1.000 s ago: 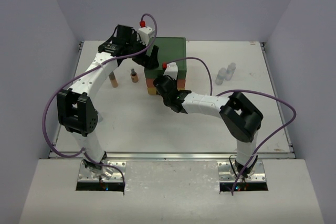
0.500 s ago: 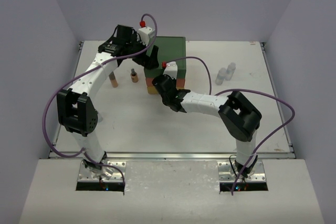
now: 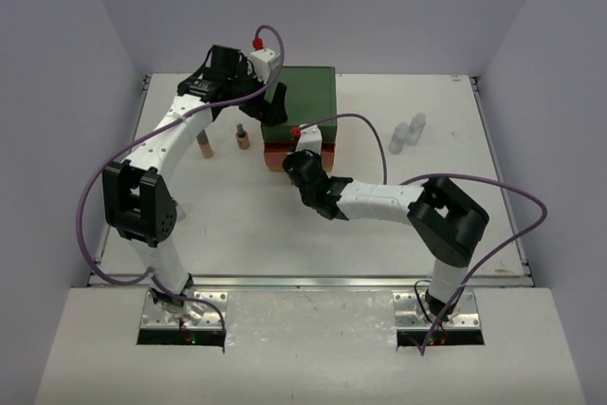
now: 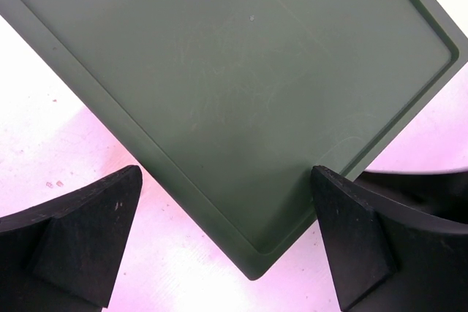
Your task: Organize the makeup
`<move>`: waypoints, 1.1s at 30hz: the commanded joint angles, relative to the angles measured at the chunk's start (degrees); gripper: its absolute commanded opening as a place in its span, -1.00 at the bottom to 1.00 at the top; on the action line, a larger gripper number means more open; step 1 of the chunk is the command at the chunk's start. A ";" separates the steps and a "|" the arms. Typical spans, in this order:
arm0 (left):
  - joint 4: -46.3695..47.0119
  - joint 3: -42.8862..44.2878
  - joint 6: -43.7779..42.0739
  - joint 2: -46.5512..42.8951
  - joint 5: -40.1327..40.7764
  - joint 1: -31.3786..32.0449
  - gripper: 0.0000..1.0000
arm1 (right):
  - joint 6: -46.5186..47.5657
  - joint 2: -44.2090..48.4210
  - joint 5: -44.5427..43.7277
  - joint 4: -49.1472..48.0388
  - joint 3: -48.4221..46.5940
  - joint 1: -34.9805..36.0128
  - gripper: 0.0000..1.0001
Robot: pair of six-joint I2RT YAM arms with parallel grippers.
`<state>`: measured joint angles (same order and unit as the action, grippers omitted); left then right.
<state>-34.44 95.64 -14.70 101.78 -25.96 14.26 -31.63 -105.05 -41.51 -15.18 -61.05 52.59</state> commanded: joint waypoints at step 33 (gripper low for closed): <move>-2.05 8.89 -3.51 -1.20 2.83 0.57 1.00 | 13.88 31.35 19.77 13.32 19.66 8.94 0.55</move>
<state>-36.81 99.39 -16.65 102.02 -24.04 14.31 -23.36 -79.01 -28.99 -4.64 -42.12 61.62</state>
